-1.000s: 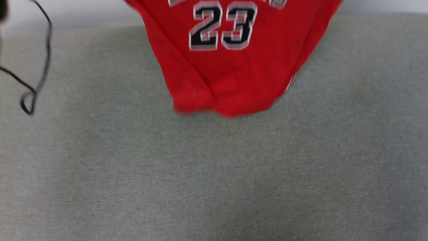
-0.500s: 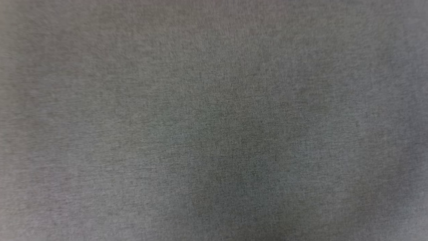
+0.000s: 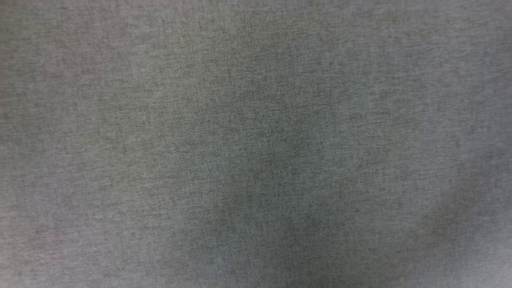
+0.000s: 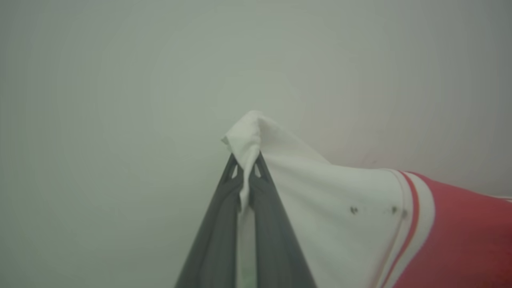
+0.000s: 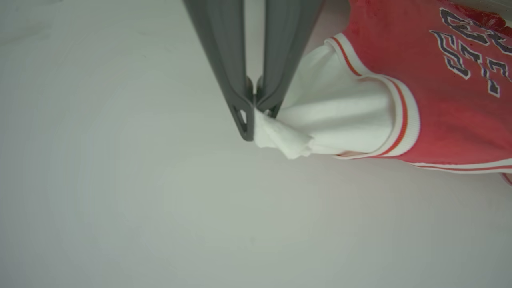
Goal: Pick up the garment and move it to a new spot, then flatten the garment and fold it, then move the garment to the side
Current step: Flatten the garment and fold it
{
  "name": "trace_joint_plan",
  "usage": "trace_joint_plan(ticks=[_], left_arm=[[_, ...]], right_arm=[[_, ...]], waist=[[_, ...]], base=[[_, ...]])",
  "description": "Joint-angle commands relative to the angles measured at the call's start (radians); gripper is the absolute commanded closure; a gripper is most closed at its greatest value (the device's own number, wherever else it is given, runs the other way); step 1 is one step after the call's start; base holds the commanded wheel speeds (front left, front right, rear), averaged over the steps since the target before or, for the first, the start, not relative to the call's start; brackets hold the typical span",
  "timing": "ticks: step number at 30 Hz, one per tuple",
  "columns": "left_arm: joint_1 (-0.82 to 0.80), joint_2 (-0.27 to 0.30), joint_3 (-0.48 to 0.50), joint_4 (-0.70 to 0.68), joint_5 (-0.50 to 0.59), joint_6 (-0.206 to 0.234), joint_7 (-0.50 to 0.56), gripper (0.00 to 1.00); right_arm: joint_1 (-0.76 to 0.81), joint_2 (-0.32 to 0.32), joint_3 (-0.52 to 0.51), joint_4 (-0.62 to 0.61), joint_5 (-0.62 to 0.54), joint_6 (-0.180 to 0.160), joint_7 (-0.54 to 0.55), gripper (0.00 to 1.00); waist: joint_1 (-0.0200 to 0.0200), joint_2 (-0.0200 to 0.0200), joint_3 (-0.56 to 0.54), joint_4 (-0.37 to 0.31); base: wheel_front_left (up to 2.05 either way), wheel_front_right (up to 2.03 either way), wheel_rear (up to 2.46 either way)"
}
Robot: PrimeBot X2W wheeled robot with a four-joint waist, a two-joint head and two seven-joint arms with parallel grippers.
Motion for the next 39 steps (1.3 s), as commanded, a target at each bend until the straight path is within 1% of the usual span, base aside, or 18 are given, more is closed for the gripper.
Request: trace_joint_plan(ticks=[1, 6, 11, 15, 18, 22, 25, 27, 32, 36, 39], left_arm=[[-0.002, -0.006, 0.003, 0.012, -0.005, -0.009, -0.015, 1.0], [0.043, -0.032, 0.009, 0.071, -0.033, -0.044, -0.075, 1.0], [0.137, -0.059, 0.025, 0.11, -0.069, -0.083, -0.143, 1.0], [0.276, -0.073, 0.048, 0.099, -0.099, -0.109, -0.178, 1.0], [0.41, -0.075, 0.079, 0.054, -0.114, -0.117, -0.191, 1.0], [0.639, -0.087, 0.141, -0.045, -0.122, -0.1, -0.196, 1.0], [0.836, -0.111, 0.169, -0.133, -0.119, -0.087, -0.196, 1.0], [0.957, -0.126, 0.18, -0.176, -0.123, -0.085, -0.197, 1.0], [1.232, -0.145, 0.161, -0.255, -0.136, -0.066, -0.186, 1.0], [1.409, -0.136, 0.143, -0.317, -0.139, -0.041, -0.166, 1.0], [1.528, -0.133, 0.143, -0.373, -0.159, -0.008, -0.135, 1.0]], right_arm=[[0.004, 0.005, 0.005, 0.01, 0.014, -0.001, -0.013, 1.0], [0.056, 0.012, 0.025, 0.041, 0.037, -0.001, -0.041, 1.0], [0.162, -0.005, 0.04, 0.047, 0.068, -0.001, -0.056, 1.0], [0.299, -0.022, 0.047, 0.014, 0.095, -0.001, -0.058, 1.0], [0.425, -0.031, 0.044, -0.03, 0.118, -0.001, -0.053, 1.0], [0.615, -0.035, 0.028, -0.102, 0.141, -0.002, -0.047, 1.0], [0.76, -0.037, -0.003, -0.161, 0.155, -0.002, -0.026, 1.0], [0.862, -0.028, -0.021, -0.199, 0.164, -0.002, -0.008, 1.0], [1.113, -0.008, -0.093, -0.291, 0.153, -0.002, 0.037, 1.0], [1.314, 0.038, -0.157, -0.363, 0.139, -0.002, 0.076, 1.0], [1.453, 0.092, -0.204, -0.414, 0.135, -0.002, 0.112, 1.0]], waist=[[-0.0002, 0.0, 0.017, 0.001], [-0.0002, 0.0, 0.005, 0.012], [-0.0002, 0.0, -0.056, 0.033], [-0.0002, 0.0, -0.138, 0.053], [-0.0002, 0.0, -0.204, 0.062], [-0.0002, 0.0, -0.291, 0.072], [-0.0002, 0.0, -0.354, 0.083], [-0.0002, 0.0, -0.397, 0.09], [-0.0002, 0.0, -0.498, 0.108], [-0.0002, 0.0, -0.566, 0.119], [-0.0002, 0.0, -0.603, 0.118]], base=[[0.0, 0.0, 0.0], [0.0, 0.0, 0.0], [0.0, 0.0, 0.0], [0.0, 0.0, 0.0], [0.0, 0.0, 0.0], [0.0, 0.0, 0.0], [0.0, 0.0, 0.0], [0.0, 0.0, 0.0], [0.0, 0.0, 0.0], [0.0, 0.0, 0.0], [0.0, 0.0, 0.0]])
